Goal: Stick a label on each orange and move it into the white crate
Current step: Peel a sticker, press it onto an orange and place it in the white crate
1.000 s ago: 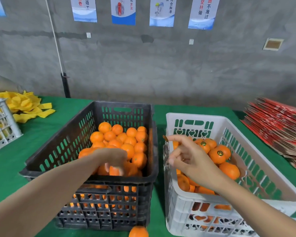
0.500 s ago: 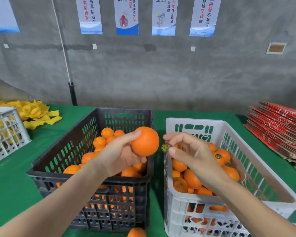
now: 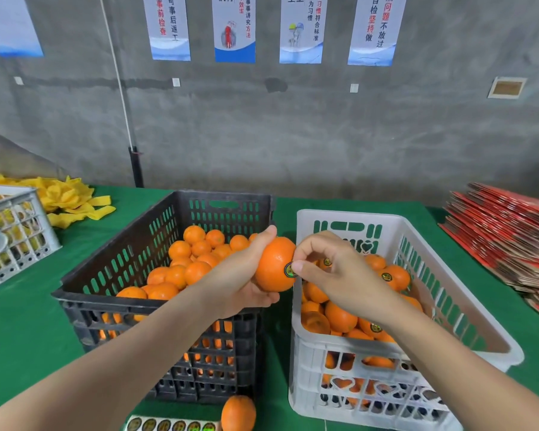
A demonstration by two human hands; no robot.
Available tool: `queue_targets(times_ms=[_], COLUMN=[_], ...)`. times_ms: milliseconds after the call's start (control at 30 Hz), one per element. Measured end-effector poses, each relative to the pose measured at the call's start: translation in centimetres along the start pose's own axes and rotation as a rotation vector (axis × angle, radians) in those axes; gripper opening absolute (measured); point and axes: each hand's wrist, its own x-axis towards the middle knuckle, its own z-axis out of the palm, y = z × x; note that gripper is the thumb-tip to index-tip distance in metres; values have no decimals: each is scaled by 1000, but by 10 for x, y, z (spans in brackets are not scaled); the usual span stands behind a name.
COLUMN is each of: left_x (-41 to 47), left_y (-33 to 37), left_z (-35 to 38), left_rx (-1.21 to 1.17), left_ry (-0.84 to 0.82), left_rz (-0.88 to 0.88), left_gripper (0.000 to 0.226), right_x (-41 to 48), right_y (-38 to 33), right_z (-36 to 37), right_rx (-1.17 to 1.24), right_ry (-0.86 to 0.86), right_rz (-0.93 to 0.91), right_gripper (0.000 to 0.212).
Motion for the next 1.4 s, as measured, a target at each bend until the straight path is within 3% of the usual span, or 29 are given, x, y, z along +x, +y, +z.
queue_targets(times_ms=[267, 400, 500, 567, 667, 800, 933, 1033, 1200, 1400], left_x=[-2, 1, 3, 6, 16, 25, 44, 62, 79, 93], left_y=[-8, -10, -13, -15, -15, -9, 5, 17, 16, 15], left_z=[5, 6, 5, 6, 8, 12, 5, -18, -52, -66], left_rx=[21, 37, 48, 78, 91, 121, 483, 342, 171, 113], left_ry=[-88, -72, -65, -92, -82, -63, 121, 239, 322, 359], left_rz=[-22, 8, 15, 13, 42, 52, 203, 303, 250, 193], left_gripper=[66, 67, 63, 56, 50, 46, 68, 67, 56, 44], right_x=[-6, -10, -5, -2, -6, -7, 15, 53, 102, 122], right_y=[2, 7, 11, 17, 19, 27, 48, 96, 209, 289], right_z=[10, 13, 5, 1, 13, 34, 26, 1, -44, -26], right_rx=[-228, -183, 37, 143, 60, -68, -56, -97, -197, -317], right_ry=[120, 195, 170, 121, 31, 110, 187, 274, 307, 212], right_rz=[-80, -104, 76, 192, 83, -16, -44, 140, 572, 698], right_gripper=[18, 16, 68, 87, 69, 75, 57, 64, 66, 67])
